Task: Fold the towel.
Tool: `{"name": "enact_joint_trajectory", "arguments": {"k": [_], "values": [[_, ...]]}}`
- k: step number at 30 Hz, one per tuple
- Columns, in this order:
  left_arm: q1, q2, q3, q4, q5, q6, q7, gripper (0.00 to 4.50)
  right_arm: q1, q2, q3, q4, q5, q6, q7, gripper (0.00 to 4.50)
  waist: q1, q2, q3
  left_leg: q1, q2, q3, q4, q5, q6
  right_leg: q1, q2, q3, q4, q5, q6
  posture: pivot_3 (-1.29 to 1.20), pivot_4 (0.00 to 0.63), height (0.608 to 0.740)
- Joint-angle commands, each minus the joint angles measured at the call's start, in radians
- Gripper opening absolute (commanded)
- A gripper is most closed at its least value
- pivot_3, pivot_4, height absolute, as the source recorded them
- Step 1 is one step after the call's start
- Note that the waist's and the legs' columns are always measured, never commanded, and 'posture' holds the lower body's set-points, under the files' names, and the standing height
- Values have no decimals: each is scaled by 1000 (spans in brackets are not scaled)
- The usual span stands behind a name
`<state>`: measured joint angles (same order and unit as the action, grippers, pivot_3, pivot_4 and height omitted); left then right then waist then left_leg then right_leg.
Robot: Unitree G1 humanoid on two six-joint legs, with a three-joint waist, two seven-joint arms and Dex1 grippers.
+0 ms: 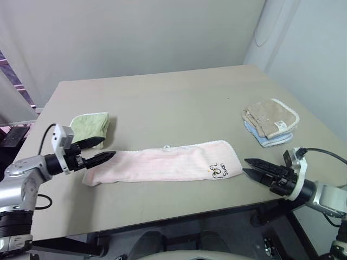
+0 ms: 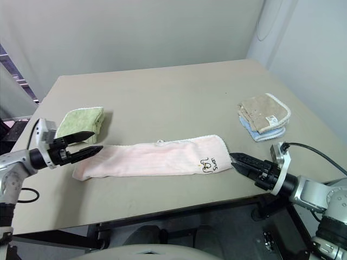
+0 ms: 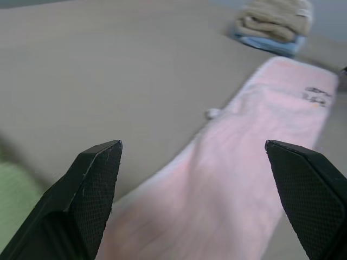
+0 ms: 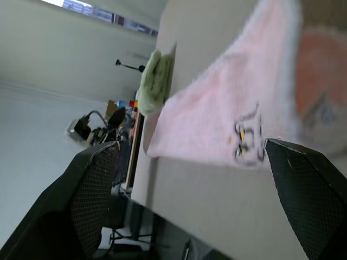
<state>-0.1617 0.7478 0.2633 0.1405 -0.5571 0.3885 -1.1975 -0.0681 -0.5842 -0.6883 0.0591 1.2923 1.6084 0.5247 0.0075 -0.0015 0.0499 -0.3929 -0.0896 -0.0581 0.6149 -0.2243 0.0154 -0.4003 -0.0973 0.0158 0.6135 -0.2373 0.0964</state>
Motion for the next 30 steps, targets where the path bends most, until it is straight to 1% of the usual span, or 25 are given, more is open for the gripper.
{"name": "enact_joint_trajectory", "arguments": {"k": [1, 5, 10, 13, 16, 20, 24, 26, 30], "values": [[-37, -5, -32, -10, 12, -19, -16, 4457, 15, 34, 1, -43, 32, -2, -53, 4500, -1, 0, 0, 0, 0, 0, 0, 0, 0, 0, 0, 0, 0, 0, 0, 0, 0, 740], [-67, -27, -62, 20, 30, -33, -2, 4457, -1, 74, 27, -50, 9, -50, -110, 4500, 1, 0, 0, 0, 0, 0, 0, 0, 0, 0, 0, 0, 0, 0, 0, 0, 0, 740], [-73, -32, -76, 41, 41, -49, -15, 4457, -59, 90, 57, -15, -30, -112, -179, 4500, 0, 0, 0, 0, 0, 0, 0, 0, 0, 0, 0, 0, 0, 0, 0, 0, 0, 740], [-74, -35, -79, 38, 41, -49, -14, 4457, -76, 79, 63, 20, -54, -128, -202, 4500, 4, 0, 0, 0, 0, 0, 0, 0, 0, -1, 0, 0, 0, 0, 0, 0, 0, 740], [-72, -38, -80, 43, 48, -55, -15, 4457, -61, 64, 76, 19, -65, -128, -188, 4500, 7, 0, 0, -1, 0, 0, 0, 0, 0, -1, 0, -1, -1, 0, 0, 0, 0, 740], [-71, -40, -79, 56, 55, -68, -13, 4457, -15, 51, 47, -6, -14, -102, -164, 4500, 6, 0, 0, -1, 0, 0, 0, 0, 0, -1, 0, 0, -1, 0, 0, 0, 0, 740], [-75, -44, -88, 69, 66, -79, -14, 4457, 14, 54, 48, -20, 5, -101, -177, 4500, 5, 0, 0, -1, 0, 0, 0, 0, 0, 0, 0, -1, -1, 0, 0, 0, 0, 740], [-87, -50, -92, 83, 71, -85, -14, 4457, 0, 66, 55, 2, -5, -118, -196, 4500, 3, 0, 0, 0, 0, 0, 0, 0, 0, 0, 0, 0, -1, -2, 4, 0, 0, 740], [-109, -64, -100, 99, 79, -87, -13, 4457, -76, 109, 63, 47, -3, -144, -254, 4500, -1, 0, 0, 0, 0, 0, 0, 0, 0, 1, 0, 0, -1, -2, 4, 0, 0, 740]]}}
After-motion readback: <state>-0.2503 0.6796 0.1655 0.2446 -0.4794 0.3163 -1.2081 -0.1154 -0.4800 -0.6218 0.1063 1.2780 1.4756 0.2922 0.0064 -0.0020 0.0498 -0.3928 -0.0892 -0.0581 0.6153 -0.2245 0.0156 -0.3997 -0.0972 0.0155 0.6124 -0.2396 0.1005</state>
